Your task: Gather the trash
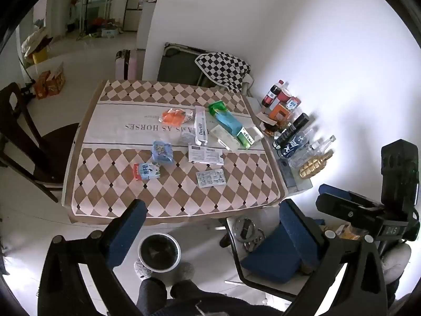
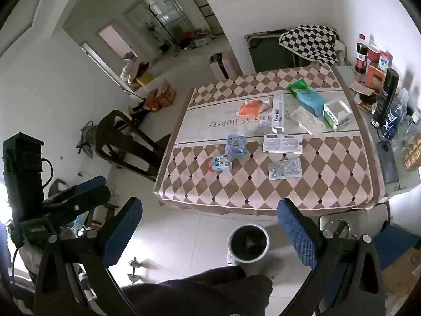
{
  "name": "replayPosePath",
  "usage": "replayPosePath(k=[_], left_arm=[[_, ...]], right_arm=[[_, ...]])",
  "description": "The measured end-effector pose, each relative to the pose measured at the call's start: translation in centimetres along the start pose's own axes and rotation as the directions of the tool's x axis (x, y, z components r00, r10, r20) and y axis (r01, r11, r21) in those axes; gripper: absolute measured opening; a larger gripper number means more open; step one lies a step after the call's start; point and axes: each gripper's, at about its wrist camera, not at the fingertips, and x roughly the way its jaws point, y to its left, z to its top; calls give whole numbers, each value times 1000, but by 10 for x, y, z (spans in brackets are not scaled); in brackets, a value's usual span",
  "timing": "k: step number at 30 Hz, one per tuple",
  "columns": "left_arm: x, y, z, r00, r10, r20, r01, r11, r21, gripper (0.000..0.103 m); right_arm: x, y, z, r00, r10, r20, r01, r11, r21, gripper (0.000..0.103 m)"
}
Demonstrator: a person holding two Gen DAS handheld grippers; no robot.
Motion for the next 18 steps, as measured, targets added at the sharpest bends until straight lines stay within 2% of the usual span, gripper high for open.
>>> replayPosePath(k=[18], left_arm=[[-1, -4, 3, 1000, -6, 10, 6, 1000, -1, 103]], right_arm=[[4, 8, 7, 1000, 0, 0, 0, 1000, -7, 103]])
